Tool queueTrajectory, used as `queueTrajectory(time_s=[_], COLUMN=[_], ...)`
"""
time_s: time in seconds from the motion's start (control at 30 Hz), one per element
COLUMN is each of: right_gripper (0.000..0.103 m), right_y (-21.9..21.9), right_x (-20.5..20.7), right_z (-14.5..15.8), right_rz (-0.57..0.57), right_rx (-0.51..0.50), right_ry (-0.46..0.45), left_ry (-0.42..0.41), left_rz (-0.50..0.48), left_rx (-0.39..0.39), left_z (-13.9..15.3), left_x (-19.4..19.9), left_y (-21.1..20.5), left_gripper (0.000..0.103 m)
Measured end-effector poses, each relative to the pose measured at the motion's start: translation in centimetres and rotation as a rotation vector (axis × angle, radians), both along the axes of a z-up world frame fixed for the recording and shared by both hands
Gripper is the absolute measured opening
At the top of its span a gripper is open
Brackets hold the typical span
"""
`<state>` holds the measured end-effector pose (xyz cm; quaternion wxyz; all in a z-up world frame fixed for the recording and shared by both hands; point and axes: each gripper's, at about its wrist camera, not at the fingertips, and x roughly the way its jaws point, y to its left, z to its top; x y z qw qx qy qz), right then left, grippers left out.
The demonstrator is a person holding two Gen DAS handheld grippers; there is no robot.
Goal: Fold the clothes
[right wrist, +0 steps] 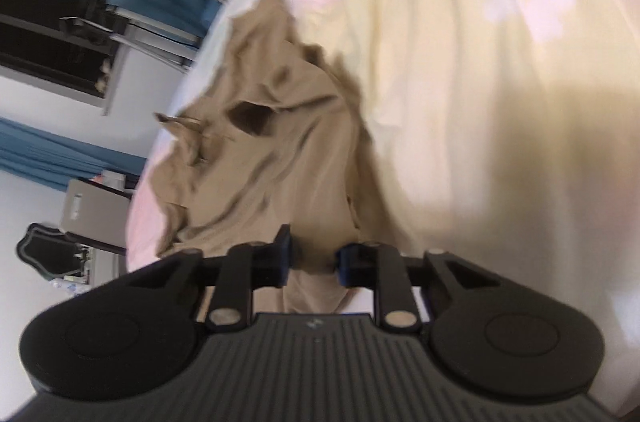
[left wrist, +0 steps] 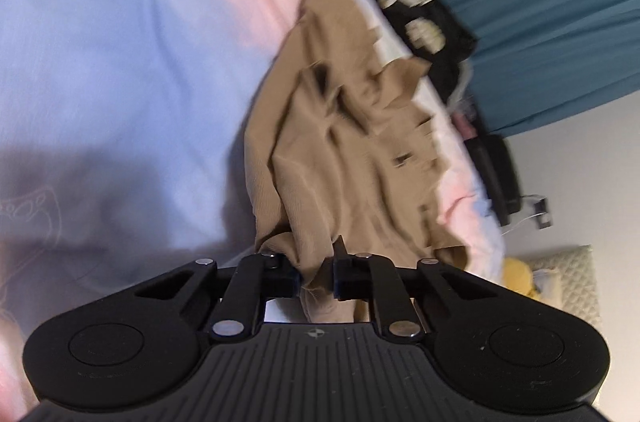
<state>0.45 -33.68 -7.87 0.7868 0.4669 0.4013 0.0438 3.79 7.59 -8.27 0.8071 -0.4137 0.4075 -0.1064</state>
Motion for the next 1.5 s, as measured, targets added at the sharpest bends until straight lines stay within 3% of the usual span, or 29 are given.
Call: queueTrajectory(time_s=[0.23,0.47,0.7,0.83,1.03,1.17,1.33,1.5], right_gripper=[0.014,0.013,0.014,0.014,0.014,0.014,0.014,0.014], right_y=[0.3,-0.4,-1.2,-1.5,-1.9,-1.5,-0.3,-0.3], right_x=[-0.8,-4.9,-10.9,-13.9,-11.9,-8.6,-3.0,3.1], right_z=[4.2,7.2,10.0,10.6,8.9,8.6,8.5,5.9], right_rz=[0.028,0.033,0.080,0.082,-0.016,-0.068,-0.122,-0.172], right_rx=[-0.021,-0.046,-0.028,-0.010,0.081,0.120,0.085,0.079], right_ry=[-0.195,-0.201,-0.160,-0.149,-0.094,-0.082,-0.081,-0.019], left_ry=[-0.103,-0.169,-0.183,-0.158,-0.124,-0.119,-0.094,-0.061], left_rz=[0.045,0.044,0.051,0.069,0.114,0.180,0.218,0.209], left_rx=[0.007,0.021,-0.020,-0.080,-0.077,-0.026,0.031,0.066], left_z=[3.6,7.4,9.9,9.9,9.2,9.1,9.0,7.4], left_x=[-2.9,-8.2,-16.0,-18.1,-14.3,-10.1,-3.6,2.5], left_y=[0.6,0.7,1.5,1.8,1.4,1.2,0.6,0.5], left_gripper=[0.010,0.010,0.010,0.010,0.010,0.010,0.010,0.011])
